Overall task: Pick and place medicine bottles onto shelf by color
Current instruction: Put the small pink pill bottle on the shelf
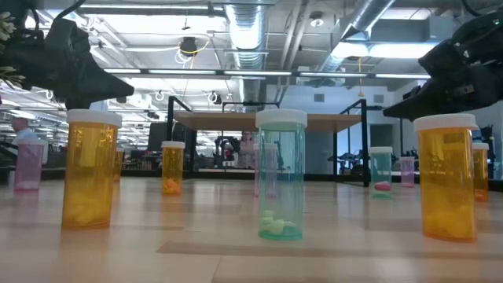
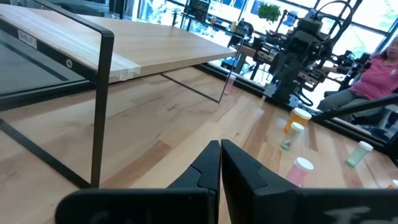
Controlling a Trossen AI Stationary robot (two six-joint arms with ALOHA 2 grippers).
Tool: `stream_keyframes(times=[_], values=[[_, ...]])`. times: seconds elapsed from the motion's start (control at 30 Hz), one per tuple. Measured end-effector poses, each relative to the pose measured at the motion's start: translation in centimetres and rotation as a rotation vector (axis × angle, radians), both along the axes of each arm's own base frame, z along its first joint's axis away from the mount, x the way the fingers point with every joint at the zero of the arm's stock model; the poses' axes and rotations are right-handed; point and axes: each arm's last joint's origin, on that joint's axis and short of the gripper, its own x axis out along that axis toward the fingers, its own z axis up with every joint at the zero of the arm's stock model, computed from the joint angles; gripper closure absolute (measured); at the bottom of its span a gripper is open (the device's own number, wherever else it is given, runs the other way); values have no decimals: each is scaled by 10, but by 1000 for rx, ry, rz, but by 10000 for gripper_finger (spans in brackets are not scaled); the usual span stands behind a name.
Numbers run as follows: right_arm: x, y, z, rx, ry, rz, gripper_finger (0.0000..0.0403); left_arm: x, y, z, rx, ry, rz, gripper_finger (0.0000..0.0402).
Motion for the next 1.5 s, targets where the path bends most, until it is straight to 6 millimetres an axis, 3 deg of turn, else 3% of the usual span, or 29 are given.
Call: stream_keyframes(times=[0.17,0.67,0.8,1.07,1.3,1.5], values=[[-1,-2,0,-94,17,3,376,0,0,0,0,0,0,401],[0,-2,0,-97,13,6,376,0,0,0,21,9,-2,401],[0,-2,3,70,-36,-30,376,0,0,0,25,7,8,401],[2,-3,28,276,-306,-45,375,1,0,7,34,-55,6,401],[-2,-2,52,246,-524,-7,376,1,0,17,57,-134,4,401],[-2,-4,91,248,-436,-93,367,1,0,19,40,-165,6,401]])
